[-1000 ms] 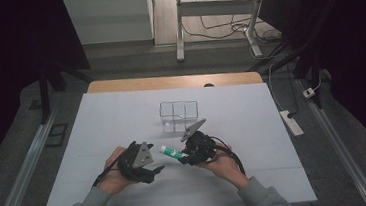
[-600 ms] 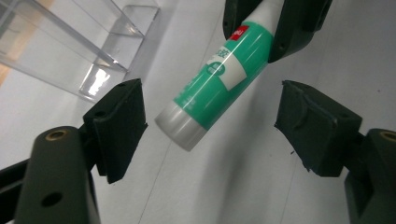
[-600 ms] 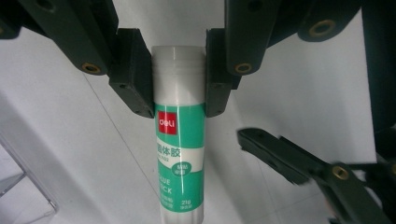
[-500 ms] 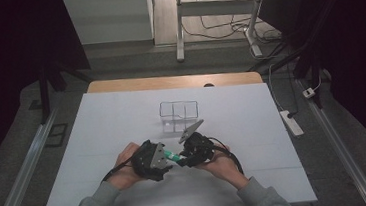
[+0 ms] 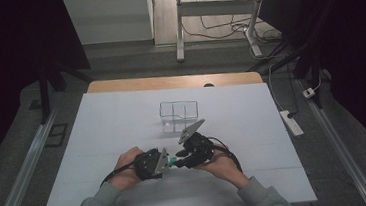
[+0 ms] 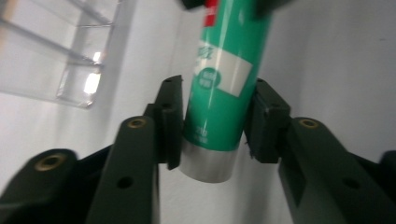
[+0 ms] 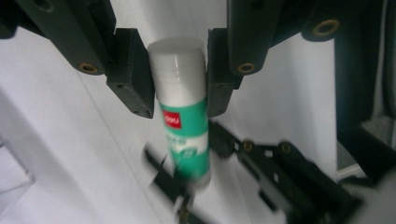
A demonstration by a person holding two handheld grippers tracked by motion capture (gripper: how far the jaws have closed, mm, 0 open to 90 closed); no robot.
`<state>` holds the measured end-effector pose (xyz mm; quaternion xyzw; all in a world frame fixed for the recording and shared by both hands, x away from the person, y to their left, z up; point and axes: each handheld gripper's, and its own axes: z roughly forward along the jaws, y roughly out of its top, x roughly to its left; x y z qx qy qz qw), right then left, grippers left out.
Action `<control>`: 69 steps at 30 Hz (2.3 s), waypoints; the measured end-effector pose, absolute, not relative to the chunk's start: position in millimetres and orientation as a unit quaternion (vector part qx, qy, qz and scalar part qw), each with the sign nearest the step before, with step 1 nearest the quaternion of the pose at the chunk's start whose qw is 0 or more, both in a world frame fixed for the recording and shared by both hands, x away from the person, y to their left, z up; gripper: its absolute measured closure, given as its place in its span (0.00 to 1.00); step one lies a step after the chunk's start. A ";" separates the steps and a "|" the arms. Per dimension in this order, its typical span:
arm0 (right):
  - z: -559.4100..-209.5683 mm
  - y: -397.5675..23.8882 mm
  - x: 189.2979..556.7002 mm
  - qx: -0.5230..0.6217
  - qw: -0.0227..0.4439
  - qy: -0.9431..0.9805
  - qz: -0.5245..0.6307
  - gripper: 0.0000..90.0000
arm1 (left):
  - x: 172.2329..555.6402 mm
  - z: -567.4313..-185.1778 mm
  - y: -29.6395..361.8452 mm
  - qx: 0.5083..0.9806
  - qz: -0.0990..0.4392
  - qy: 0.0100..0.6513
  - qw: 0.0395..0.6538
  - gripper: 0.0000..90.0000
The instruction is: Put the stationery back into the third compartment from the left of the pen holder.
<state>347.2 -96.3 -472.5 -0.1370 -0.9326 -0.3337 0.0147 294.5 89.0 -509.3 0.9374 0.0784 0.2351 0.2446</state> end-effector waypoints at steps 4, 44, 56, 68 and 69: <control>-469.8 -99.3 347.3 -0.141 0.005 -0.926 -0.350 0.66 | 295.2 -507.3 89.9 0.938 0.222 0.078 0.254 0.72; -461.2 -121.6 353.2 -0.215 -0.028 -0.842 -0.493 0.37 | 306.3 -489.0 122.2 0.865 0.192 0.205 0.415 0.72; -462.3 -117.7 350.7 -0.223 0.004 -0.825 -0.519 0.62 | 302.4 -493.9 107.4 0.874 0.188 0.190 0.406 0.72; -458.8 -118.1 348.9 -0.200 0.012 -0.828 -0.523 0.72 | 304.5 -496.1 108.0 0.871 0.184 0.209 0.404 0.57; -458.2 -119.2 349.3 -0.201 0.012 -0.827 -0.525 0.72 | 304.9 -495.8 109.3 0.871 0.184 0.214 0.403 0.54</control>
